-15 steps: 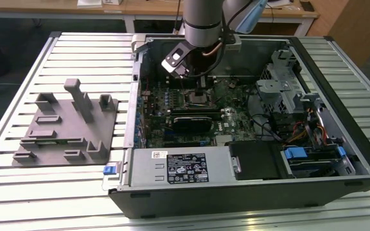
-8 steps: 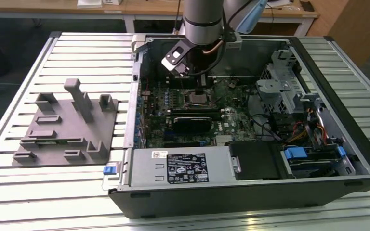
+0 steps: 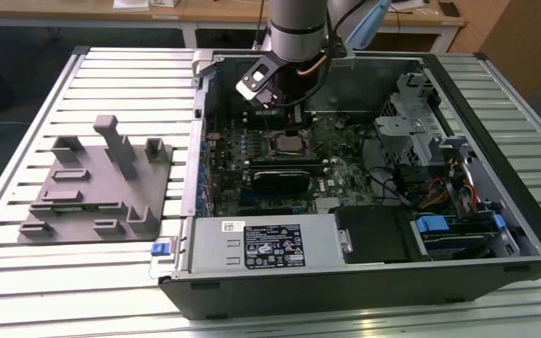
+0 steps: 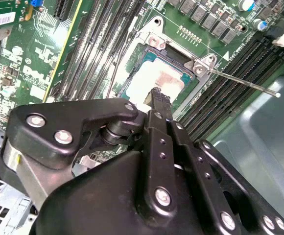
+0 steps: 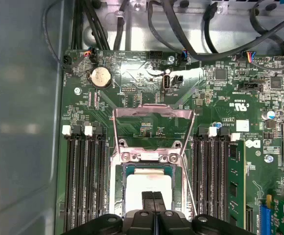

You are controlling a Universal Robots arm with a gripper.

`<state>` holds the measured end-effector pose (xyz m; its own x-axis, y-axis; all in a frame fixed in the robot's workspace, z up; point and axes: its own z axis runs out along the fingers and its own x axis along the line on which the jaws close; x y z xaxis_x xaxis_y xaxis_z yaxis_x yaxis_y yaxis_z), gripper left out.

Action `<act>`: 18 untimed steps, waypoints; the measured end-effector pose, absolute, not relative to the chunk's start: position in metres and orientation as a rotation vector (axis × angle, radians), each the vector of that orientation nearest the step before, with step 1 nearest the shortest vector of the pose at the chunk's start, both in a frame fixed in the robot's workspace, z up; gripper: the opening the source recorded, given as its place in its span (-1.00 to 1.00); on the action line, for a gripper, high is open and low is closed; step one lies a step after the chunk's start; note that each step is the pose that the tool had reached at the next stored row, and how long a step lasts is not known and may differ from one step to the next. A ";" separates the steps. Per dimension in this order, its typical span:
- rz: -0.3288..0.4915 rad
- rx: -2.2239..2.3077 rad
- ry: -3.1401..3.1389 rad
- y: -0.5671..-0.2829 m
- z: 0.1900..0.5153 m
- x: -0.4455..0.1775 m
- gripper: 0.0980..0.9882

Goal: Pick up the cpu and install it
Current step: 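Close the cpu cover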

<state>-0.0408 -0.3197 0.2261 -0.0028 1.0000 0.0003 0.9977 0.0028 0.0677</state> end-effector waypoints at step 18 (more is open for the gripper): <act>0.059 2.193 2.197 -0.327 0.265 -0.040 -0.98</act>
